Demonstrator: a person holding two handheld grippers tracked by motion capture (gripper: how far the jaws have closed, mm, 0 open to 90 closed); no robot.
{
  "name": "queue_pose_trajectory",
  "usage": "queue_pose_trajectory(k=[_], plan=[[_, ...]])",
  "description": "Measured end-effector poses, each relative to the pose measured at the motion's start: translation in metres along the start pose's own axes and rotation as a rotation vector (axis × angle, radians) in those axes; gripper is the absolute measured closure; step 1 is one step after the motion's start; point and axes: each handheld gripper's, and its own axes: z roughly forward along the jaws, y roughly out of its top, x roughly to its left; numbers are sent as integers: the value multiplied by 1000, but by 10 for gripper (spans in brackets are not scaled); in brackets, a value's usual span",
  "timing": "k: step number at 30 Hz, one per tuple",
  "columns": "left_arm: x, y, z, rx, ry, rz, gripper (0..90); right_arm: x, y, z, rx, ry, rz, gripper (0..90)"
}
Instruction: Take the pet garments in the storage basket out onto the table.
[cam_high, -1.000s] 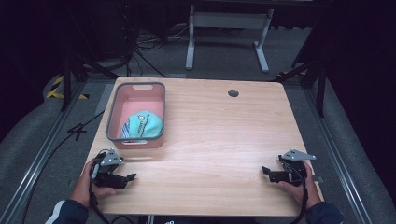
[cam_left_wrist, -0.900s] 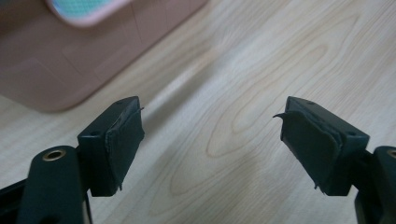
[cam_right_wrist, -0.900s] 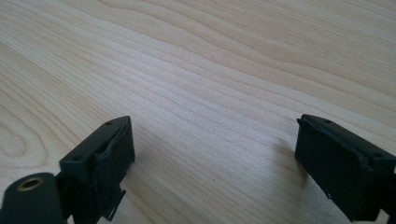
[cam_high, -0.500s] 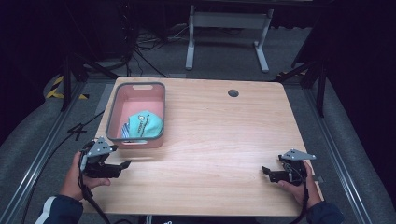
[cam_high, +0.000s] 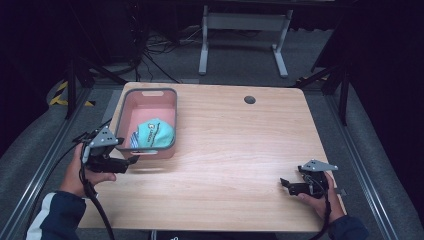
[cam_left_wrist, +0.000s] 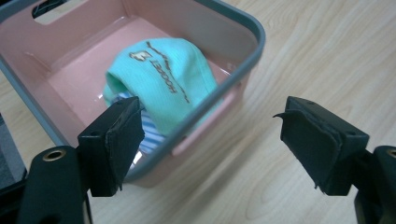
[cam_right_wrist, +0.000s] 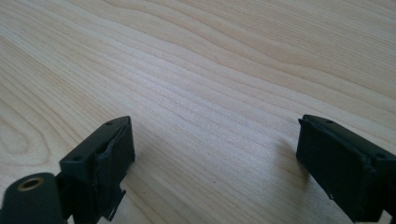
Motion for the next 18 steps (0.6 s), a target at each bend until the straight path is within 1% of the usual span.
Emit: queue_pose_trajectory(k=[1, 3, 4, 7, 8, 9, 10, 11, 12, 13, 17, 18], plan=[[2, 3, 2, 3, 1, 1, 212, 0, 0, 0, 0, 0, 0, 119], [7, 9, 6, 25, -12, 1, 208, 0, 0, 0, 0, 1, -1, 119], [10, 12, 8, 32, -6, 8, 206, 0, 0, 0, 0, 0, -1, 119], [17, 22, 17, 67, -13, 7, 200, 0, 0, 0, 0, 0, -1, 119], [18, 26, 20, 72, -20, 10, 197, 0, 0, 0, -1, 0, -1, 119], [19, 29, 22, 79, -22, 16, 193, 0, 0, 0, 0, 1, 0, 119], [21, 33, 26, 92, -21, 37, 194, 0, 0, 0, 0, 0, 1, 119], [22, 35, 29, 100, -26, 40, 193, 0, 0, 0, 0, -1, 1, 119], [22, 35, 29, 100, -26, 40, 193, 0, 0, 0, 0, -1, 1, 119], [24, 40, 35, 113, -33, 37, 193, 0, 0, 0, 0, -1, 0, 119], [37, 51, 52, 157, -37, 31, 192, 0, 0, 0, 1, -1, 1, 119], [39, 54, 56, 169, -38, 19, 191, 0, 0, 0, 0, -1, 1, 119]])
